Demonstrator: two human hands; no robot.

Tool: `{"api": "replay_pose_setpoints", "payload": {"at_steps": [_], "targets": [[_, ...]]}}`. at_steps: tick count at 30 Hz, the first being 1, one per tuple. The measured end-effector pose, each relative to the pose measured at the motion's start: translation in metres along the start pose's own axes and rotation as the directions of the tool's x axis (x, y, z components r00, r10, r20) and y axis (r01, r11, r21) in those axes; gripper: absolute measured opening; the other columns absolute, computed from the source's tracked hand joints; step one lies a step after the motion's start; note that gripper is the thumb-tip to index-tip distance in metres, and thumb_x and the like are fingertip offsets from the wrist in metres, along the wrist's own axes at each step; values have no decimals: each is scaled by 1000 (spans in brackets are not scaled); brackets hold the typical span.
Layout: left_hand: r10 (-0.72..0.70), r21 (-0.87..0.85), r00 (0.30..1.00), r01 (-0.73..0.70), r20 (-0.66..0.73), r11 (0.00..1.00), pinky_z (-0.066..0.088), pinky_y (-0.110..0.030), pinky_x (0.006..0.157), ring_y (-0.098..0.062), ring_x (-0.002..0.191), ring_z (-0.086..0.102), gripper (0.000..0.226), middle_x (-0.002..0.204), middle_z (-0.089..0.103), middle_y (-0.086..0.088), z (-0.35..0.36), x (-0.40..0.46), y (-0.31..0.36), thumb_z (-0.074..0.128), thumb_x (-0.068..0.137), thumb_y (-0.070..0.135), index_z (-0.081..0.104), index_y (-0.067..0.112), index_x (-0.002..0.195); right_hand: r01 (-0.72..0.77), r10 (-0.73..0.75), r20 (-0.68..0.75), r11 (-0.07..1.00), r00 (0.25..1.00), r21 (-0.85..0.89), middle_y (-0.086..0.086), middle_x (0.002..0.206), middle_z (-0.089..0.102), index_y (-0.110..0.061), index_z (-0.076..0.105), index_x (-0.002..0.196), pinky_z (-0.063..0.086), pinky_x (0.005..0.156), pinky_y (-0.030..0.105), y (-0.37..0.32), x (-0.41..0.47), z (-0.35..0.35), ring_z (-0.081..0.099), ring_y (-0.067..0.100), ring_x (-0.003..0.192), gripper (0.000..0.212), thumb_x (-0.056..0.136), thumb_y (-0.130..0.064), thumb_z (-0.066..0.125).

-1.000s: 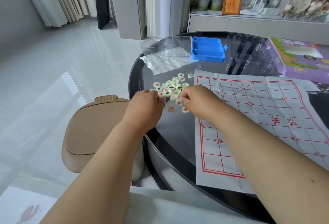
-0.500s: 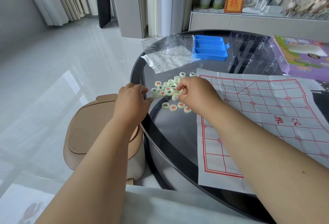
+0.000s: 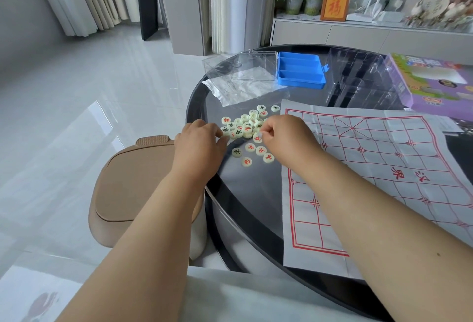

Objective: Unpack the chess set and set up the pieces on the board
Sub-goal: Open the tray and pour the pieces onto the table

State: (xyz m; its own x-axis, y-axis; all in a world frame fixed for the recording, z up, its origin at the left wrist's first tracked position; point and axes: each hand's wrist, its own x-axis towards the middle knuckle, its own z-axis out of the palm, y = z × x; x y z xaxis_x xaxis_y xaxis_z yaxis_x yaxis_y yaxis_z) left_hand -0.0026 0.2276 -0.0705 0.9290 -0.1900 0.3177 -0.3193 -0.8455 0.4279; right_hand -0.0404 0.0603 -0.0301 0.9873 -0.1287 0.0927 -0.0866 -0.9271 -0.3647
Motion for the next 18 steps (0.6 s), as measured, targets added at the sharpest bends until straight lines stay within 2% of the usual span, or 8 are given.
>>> {"api": "replay_pose_setpoints", "payload": {"at_steps": [6, 9, 14, 18], "targets": [[-27, -23, 999, 28, 28, 999, 43, -39, 74, -31, 87, 52, 29, 89, 58, -10, 2, 2, 0, 45, 95, 25, 63, 5, 84, -98, 94, 87, 995, 992, 34, 6, 94, 68, -15, 69, 90, 40, 59, 23, 8, -3, -4, 60, 20, 82, 17, 93, -19, 52], [-26, -28, 999, 27, 42, 999, 44, -39, 77, -29, 89, 52, 25, 91, 59, -7, 1, 1, 1, 47, 93, 27, 62, 9, 86, -97, 97, 51, 995, 994, 2, 2, 93, 68, -18, 70, 91, 41, 65, 24, 8, -3, -2, 58, 18, 82, 15, 92, -21, 55], [0, -152, 999, 7, 44, 988, 48, -38, 80, -22, 89, 54, 16, 90, 57, 2, -1, -1, 0, 58, 86, 32, 65, 20, 93, -33, 35, -39, 999, 999, 42, -3, 85, 63, -21, 67, 91, 45, 66, 26, 3, 1, 1, 60, 19, 83, 12, 90, -17, 56], [81, -175, 996, -72, 47, 982, 47, -31, 74, -17, 84, 54, 13, 87, 54, 6, -1, -2, 1, 63, 85, 28, 68, 26, 97, 52, -50, -62, 998, 997, 42, -1, 93, 58, -21, 68, 103, 48, 72, 29, -3, 12, 4, 56, 20, 87, 20, 89, -12, 56]]}}
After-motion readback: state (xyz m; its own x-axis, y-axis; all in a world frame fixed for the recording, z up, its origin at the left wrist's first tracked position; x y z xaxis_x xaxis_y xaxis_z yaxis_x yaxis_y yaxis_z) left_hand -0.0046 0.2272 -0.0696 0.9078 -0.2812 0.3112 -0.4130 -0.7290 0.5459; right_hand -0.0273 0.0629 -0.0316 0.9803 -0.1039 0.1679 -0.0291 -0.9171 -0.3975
